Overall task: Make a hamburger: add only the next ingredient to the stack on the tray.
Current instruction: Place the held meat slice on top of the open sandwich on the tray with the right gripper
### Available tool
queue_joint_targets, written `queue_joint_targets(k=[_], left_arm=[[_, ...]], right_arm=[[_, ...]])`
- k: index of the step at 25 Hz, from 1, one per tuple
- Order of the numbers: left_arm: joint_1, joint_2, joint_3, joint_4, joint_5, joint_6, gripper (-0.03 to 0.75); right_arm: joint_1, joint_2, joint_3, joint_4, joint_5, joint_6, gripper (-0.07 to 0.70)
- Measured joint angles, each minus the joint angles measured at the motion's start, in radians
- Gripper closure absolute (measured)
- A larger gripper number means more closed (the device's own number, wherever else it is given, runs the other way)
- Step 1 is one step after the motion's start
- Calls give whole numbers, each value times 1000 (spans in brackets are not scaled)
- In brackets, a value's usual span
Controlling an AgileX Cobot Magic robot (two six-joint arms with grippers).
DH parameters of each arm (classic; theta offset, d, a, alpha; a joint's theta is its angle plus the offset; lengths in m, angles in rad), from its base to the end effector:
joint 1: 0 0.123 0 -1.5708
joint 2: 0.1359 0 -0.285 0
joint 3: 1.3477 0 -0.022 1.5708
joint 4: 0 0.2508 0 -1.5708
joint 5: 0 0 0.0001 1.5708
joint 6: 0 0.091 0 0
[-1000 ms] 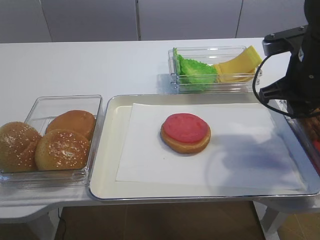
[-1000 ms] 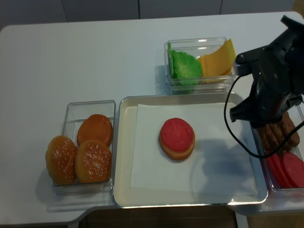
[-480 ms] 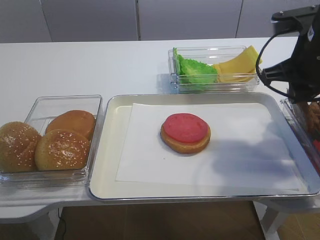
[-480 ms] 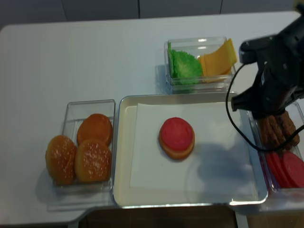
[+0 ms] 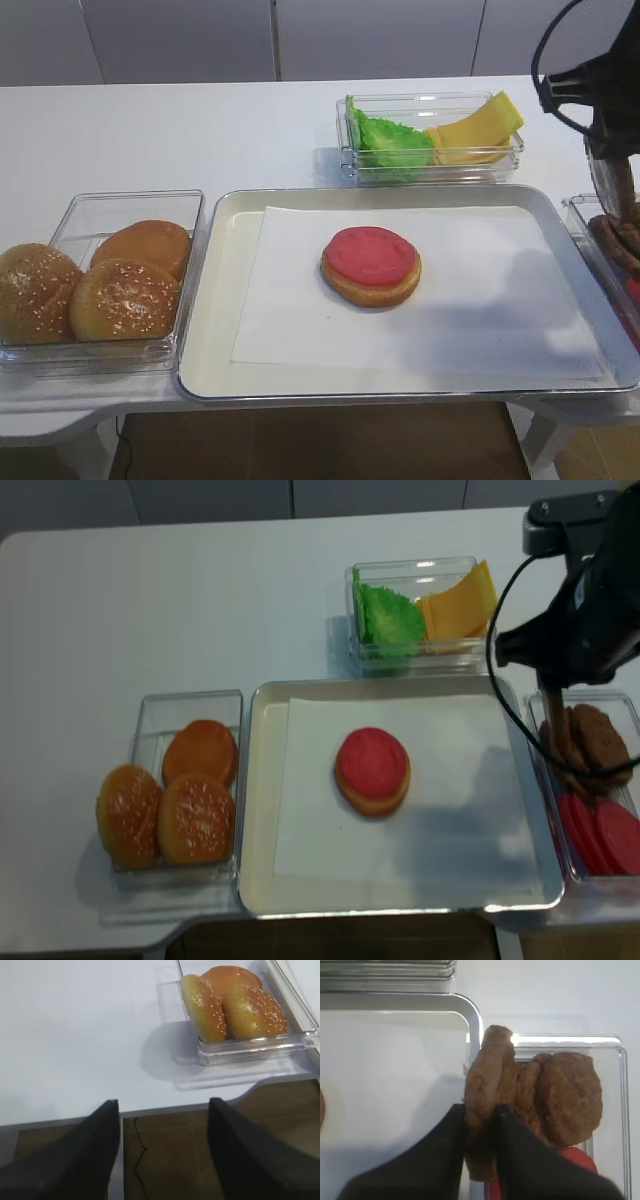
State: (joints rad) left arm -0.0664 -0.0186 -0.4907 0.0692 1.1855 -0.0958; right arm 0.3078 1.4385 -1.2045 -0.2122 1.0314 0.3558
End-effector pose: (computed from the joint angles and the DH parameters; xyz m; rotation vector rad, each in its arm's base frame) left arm -0.0120 0.0066 0.2650 -0.0406 2.1572 -0.0095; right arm 0.2788 0.0714 0.3107 -0.0338 2.7049 -0.0863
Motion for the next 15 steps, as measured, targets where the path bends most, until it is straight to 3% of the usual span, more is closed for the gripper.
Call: queue_joint_targets(k=[8,15], left_arm=[[0,0,0,0,0,0,300],[0,0,0,0,0,0,300]], right_arm=[[10,-104,0,65,32,-29,493],[184,-141,-1,84,52,-8,493]])
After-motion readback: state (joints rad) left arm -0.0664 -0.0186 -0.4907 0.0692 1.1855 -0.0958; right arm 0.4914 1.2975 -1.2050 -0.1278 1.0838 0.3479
